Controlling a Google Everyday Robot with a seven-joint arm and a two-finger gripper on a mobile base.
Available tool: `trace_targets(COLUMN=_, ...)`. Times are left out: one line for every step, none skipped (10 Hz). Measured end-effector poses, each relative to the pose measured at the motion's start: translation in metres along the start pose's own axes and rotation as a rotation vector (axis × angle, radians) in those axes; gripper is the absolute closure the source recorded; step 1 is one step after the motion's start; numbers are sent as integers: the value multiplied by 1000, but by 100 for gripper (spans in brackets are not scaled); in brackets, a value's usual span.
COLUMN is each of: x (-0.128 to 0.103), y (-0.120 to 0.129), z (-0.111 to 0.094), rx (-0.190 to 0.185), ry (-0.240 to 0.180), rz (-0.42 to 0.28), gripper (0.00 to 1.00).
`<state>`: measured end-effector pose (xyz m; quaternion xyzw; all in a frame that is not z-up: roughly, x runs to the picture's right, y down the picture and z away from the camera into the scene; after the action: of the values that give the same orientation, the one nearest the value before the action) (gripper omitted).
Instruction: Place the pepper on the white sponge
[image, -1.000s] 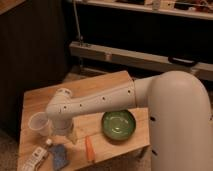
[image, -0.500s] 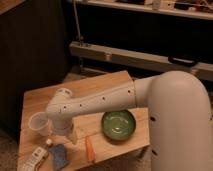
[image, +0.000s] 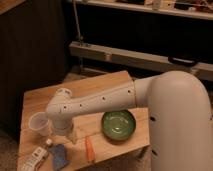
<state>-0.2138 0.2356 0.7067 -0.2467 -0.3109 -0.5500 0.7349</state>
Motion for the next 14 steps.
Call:
trace_targets(x=0, y=0, z=0, rx=0, ry=0, rz=0, gripper=30)
trace_targets(x=0, y=0, z=0, rx=0, ry=0, rz=0, gripper=30)
trace_targets(x=0, y=0, z=0, rx=0, ry=0, rz=0, gripper=30)
trace_targets(x=0, y=0, z=0, rx=0, ry=0, rz=0, gripper=30)
trace_targets(x=0, y=0, z=0, rx=0, ry=0, rz=0, gripper=30)
trace_targets(x=0, y=0, z=0, rx=0, ry=0, rz=0, gripper=30)
trace_targets(x=0, y=0, z=0, rx=0, ry=0, rz=0, gripper=30)
trace_targets(x=0, y=0, z=0, rx=0, ry=0, rz=0, gripper=30)
trace_targets(x=1, y=1, z=-1, rx=2, ry=0, rz=-1, gripper=30)
trace_targets(x=2, y=2, z=-3, rx=-3, ry=-2, rz=-19, gripper=30)
trace_targets(x=5, y=4, z=-11, rx=-14, ry=-9, rz=-61, gripper=30)
trace_targets(x=11, y=9, z=-20, rx=-29, ry=-14, rz=-95, gripper=30)
trace_targets(x=23, y=18, z=-43, rx=-58, ry=-26, rz=-151, gripper=30)
trace_targets(x=30, y=26, z=-62, rx=-81, ry=-38, rz=-189, gripper=30)
